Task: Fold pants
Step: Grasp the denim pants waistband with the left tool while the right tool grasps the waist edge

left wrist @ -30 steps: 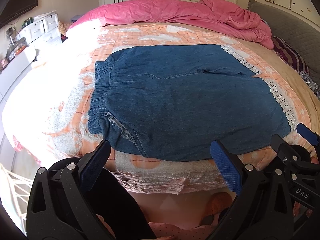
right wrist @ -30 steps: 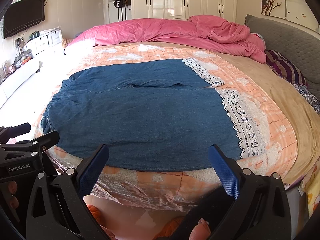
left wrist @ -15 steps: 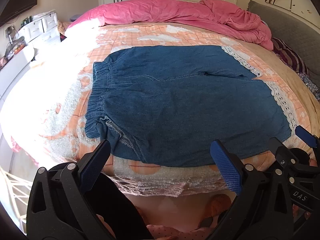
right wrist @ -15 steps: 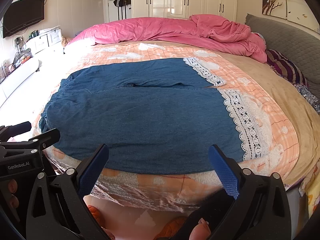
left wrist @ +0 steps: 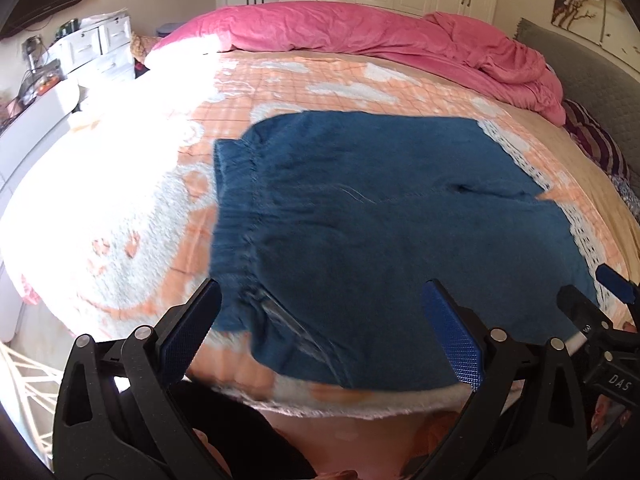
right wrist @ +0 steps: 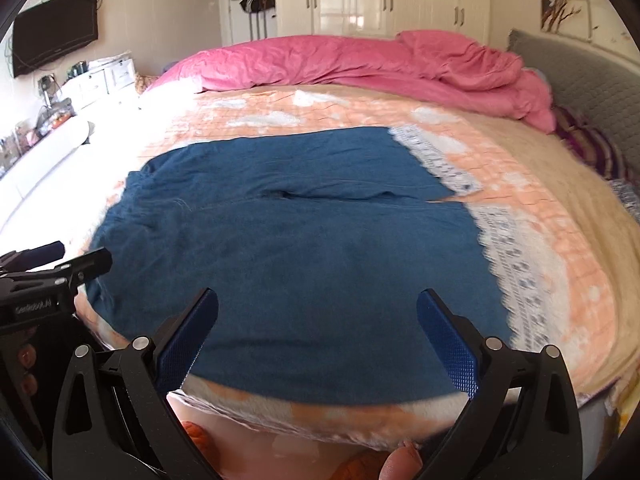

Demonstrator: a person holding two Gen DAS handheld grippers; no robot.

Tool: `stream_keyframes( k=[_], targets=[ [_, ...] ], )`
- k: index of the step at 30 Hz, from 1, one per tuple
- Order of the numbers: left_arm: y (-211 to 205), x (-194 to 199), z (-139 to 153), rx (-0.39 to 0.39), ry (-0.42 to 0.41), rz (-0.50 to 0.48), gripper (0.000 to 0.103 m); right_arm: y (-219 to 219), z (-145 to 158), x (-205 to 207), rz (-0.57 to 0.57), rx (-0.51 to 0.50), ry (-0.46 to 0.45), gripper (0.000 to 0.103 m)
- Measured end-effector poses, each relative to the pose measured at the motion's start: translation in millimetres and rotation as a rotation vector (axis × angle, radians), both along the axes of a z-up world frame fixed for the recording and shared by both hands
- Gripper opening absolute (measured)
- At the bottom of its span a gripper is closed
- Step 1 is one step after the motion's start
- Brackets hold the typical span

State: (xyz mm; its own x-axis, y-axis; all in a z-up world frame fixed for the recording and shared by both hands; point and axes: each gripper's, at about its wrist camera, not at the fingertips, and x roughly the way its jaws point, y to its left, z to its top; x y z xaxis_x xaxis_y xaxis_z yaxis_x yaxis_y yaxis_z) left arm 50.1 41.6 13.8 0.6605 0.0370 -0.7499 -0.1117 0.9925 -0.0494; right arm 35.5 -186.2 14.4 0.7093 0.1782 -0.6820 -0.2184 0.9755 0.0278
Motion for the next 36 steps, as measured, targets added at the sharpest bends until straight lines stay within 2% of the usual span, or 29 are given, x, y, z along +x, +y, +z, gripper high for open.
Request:
stream_keyframes(
  k=[4, 10, 16, 18, 21, 23, 26, 30, 33, 34, 36],
  targets=[
    [22, 23, 3, 0.008, 0.014, 0.027, 0.094, 11, 6, 30, 0.042, -0.010, 0.003, 0.099],
    [48, 54, 15, -0.019, 0.010, 0.064, 0.094, 23, 10, 77, 0.084, 0.027, 0.054, 0.099],
    [65, 94, 24, -0.045, 0.024, 0.052, 0.094, 36, 19, 124, 0.125, 0.025, 0.066, 0.099],
    [76, 108, 23, -0.029, 0.035, 0.063, 0.094, 44, 22, 141, 0.156, 0.021, 0.077, 0.099],
    [94, 129, 12, 0.030, 0.067, 0.084, 0.094, 62, 24, 167, 0.206, -0.058, 0.080, 0.099],
    [107, 137, 4, 0.038, 0.053, 0.102, 0.094, 74, 23, 178, 0.218, -0.121, 0.086, 0.099],
    [117, 142, -7, 0.015, 0.044, 0.074, 0.094, 87, 21, 193, 0.264, -0.134, 0.077, 0.099],
    [126, 150, -20, -0.098, 0.064, 0.043, 0.094, 99, 12, 223, 0.296, -0.122, 0.124, 0.099],
    [123, 154, -21, -0.064, 0.051, 0.028, 0.092, 107, 6, 240, 0.317, -0.145, 0.132, 0.099],
    [123, 156, -22, -0.069, 0.050, 0.027, 0.087, 111, 4, 245, 0.326, -0.155, 0.132, 0.099],
    [125, 163, -26, -0.117, 0.055, 0.014, 0.083, 119, -1, 255, 0.346, -0.183, 0.143, 0.099]
  ],
)
